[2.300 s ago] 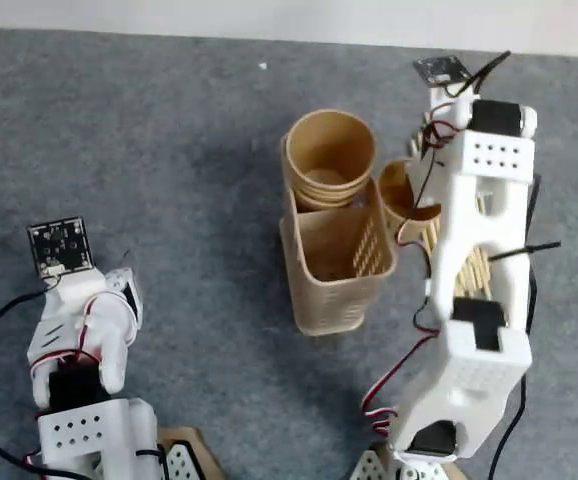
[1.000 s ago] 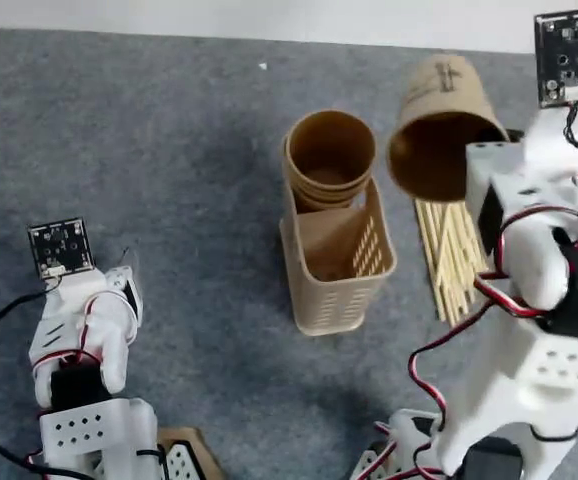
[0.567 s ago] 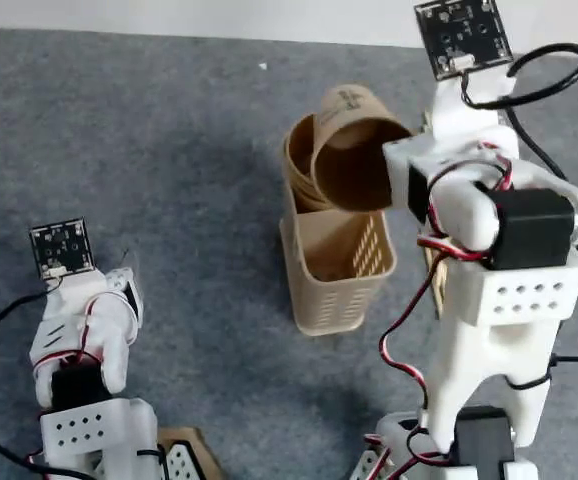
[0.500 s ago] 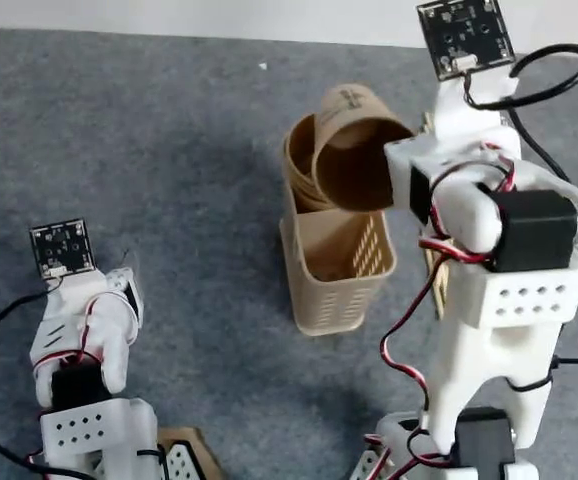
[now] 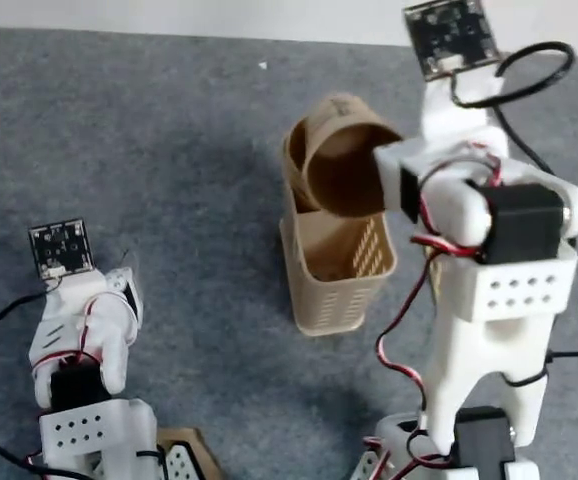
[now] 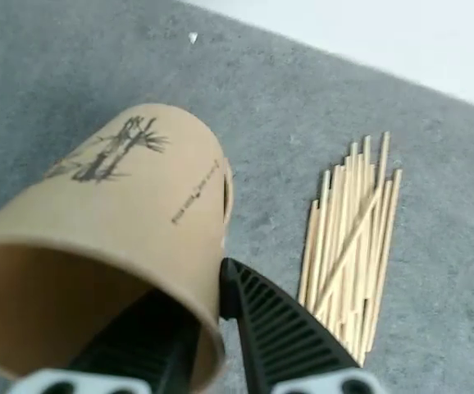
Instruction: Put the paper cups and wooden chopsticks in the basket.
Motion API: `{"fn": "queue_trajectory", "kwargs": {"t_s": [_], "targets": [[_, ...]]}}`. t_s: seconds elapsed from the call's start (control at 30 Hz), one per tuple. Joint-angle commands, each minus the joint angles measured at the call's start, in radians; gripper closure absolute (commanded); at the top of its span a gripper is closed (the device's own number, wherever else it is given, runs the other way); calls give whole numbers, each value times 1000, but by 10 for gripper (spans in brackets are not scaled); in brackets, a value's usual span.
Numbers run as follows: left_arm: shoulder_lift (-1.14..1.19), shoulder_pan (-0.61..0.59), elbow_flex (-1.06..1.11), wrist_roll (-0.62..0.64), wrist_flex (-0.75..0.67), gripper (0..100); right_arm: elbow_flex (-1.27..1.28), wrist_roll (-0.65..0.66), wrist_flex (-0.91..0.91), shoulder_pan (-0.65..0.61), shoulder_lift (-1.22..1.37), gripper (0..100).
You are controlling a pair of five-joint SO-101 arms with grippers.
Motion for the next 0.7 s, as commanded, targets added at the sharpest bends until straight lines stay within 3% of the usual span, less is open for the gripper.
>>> {"fn": "queue_trajectory", "kwargs": {"t_s": [0.0, 0.3, 0.57, 0.67], "targets": [[-10, 18, -5, -8, -20, 797, 85, -9, 45, -68, -5, 995], [-10, 18, -5, -8, -20, 797, 79, -6, 1, -82, -1, 978], [-10, 18, -5, -8, -20, 797, 2, -9, -157, -87, -1, 727], [-10, 18, -5, -8, -20, 797, 5, -9, -229, -88, 2, 676]]}}
